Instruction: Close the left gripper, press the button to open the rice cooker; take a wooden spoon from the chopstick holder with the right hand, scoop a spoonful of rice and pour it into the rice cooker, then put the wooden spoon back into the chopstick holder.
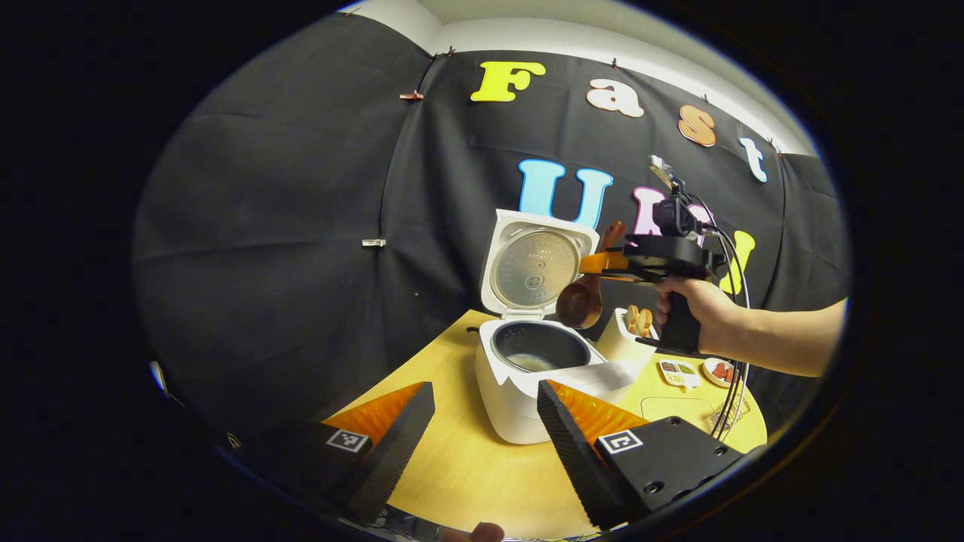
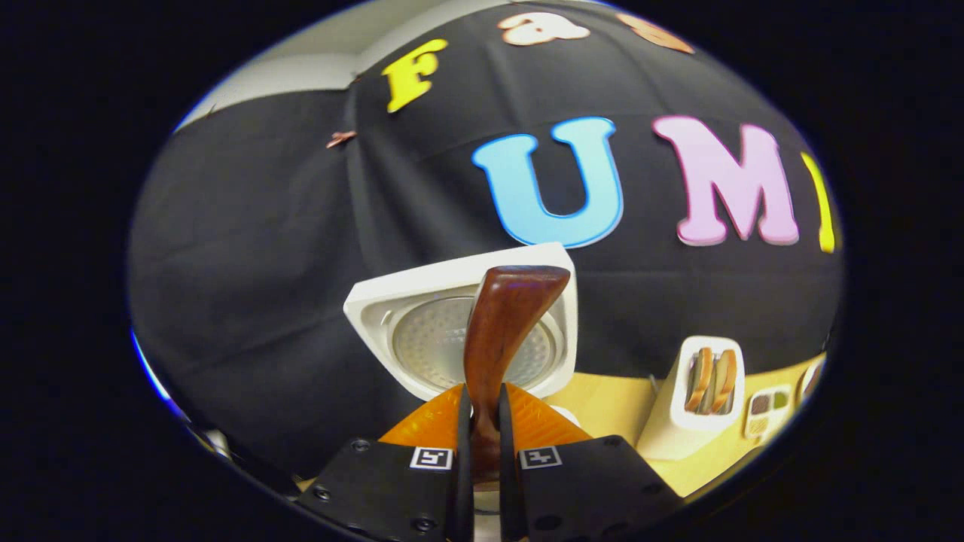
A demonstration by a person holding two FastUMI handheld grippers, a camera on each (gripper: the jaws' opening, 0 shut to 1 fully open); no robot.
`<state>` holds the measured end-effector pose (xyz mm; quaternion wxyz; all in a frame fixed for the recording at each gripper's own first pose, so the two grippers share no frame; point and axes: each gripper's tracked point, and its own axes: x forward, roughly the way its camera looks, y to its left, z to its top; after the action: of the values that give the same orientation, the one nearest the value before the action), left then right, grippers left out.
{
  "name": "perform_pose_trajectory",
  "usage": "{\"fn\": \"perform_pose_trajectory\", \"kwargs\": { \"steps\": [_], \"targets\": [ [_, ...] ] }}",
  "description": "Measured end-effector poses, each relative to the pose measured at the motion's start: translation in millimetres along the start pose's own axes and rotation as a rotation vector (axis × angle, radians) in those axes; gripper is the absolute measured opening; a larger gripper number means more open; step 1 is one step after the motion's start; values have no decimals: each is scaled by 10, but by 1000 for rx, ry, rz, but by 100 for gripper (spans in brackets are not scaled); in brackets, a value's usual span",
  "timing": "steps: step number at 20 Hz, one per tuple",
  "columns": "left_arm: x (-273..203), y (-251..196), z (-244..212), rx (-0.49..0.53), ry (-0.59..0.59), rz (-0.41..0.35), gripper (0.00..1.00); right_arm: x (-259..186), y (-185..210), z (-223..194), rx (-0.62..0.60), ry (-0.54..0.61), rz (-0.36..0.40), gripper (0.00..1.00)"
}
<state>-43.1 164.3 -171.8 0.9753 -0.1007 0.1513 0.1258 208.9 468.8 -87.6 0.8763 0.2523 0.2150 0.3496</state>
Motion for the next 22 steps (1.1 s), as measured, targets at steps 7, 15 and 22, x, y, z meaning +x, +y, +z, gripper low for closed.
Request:
{"fn": "perform_pose_trajectory", "kwargs": {
  "steps": [7, 15, 22],
  "targets": [
    [-98, -171, 149, 34, -25, -31, 95, -595, -189, 345, 383, -73, 33, 17],
    [-97, -456, 427, 76, -74, -79, 95, -1825, -852, 695, 298, -218, -9, 17],
    [-51, -731, 567, 150, -106, -106, 95, -2995, -1964, 739, 267, -284, -187, 17]
  ]
}}
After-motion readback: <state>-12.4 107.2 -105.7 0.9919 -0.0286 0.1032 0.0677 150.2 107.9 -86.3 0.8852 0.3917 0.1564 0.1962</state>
